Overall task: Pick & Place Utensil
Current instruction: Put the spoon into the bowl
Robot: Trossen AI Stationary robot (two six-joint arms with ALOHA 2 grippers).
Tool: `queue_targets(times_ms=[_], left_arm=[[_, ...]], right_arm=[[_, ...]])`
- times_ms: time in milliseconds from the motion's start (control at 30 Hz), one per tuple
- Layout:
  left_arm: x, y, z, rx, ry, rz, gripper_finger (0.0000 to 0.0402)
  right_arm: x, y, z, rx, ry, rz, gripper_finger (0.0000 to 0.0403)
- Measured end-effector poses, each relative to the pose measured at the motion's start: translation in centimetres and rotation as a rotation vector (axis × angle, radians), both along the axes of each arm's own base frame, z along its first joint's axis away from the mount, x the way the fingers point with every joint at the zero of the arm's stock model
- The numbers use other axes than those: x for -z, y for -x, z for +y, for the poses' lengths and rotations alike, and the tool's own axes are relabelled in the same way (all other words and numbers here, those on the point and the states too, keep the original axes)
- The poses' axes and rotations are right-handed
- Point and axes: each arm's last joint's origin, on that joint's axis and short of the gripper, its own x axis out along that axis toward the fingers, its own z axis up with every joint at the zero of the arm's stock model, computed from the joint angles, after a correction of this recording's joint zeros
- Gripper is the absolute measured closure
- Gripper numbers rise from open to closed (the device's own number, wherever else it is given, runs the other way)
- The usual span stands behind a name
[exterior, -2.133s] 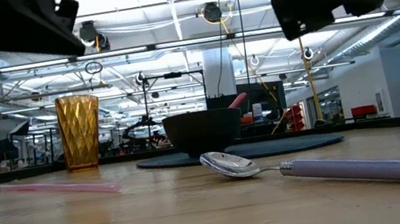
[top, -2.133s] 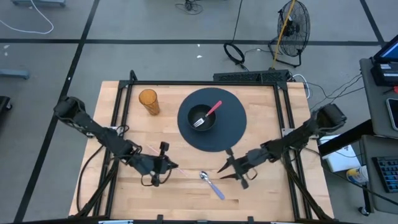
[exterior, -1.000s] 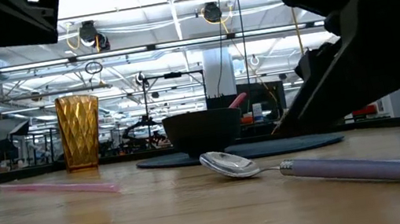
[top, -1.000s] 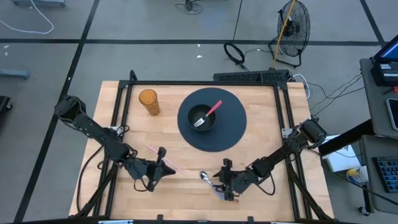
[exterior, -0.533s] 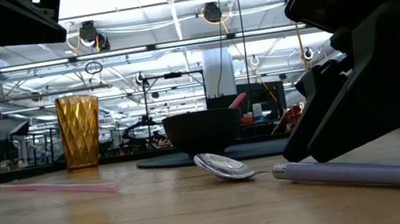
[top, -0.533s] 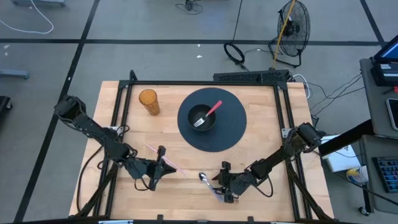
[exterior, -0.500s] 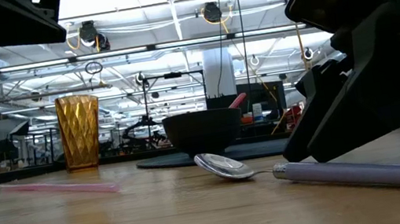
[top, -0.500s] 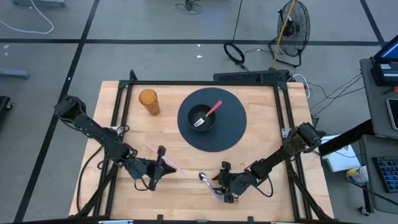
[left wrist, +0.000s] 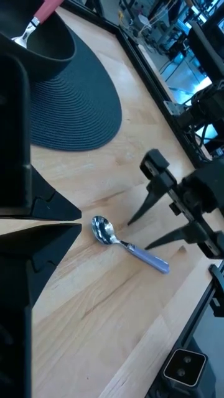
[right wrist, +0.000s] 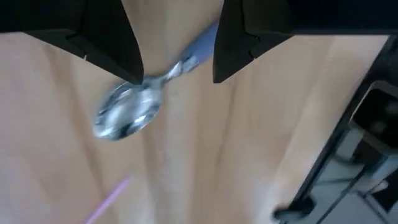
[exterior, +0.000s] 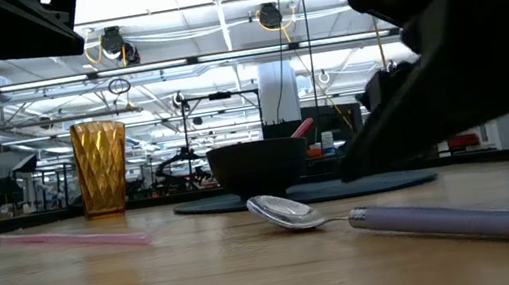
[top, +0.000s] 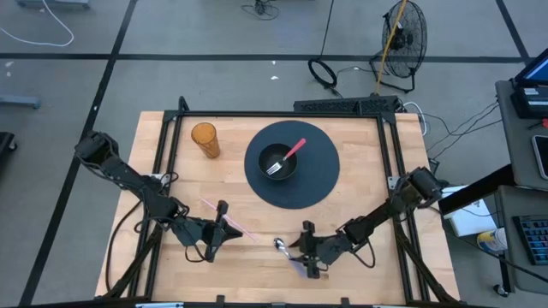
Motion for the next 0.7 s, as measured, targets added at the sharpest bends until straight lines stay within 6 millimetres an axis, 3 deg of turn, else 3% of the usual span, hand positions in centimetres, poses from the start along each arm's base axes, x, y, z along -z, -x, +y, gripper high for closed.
queue_targets(times_ms=[200,400,700], left_arm=[[0.0,0.0,0.0,-0.005,-0.002,-0.002,0.0376],[0.0,0.0,0.1,-0.008,0.0,-0.002,0.0376],[0.0,0.0,0.0,-0.009,0.004,-0.001,0.0376]], right_arm=[[1.3,-0.3,0.0,0.055,0.01,0.026,0.0214],[1.5,-1.9,1.1,0.015,0.002,0.046,0.0208],[1.4,-2.2,1.2,0.01,0.069,0.178,0.0209]])
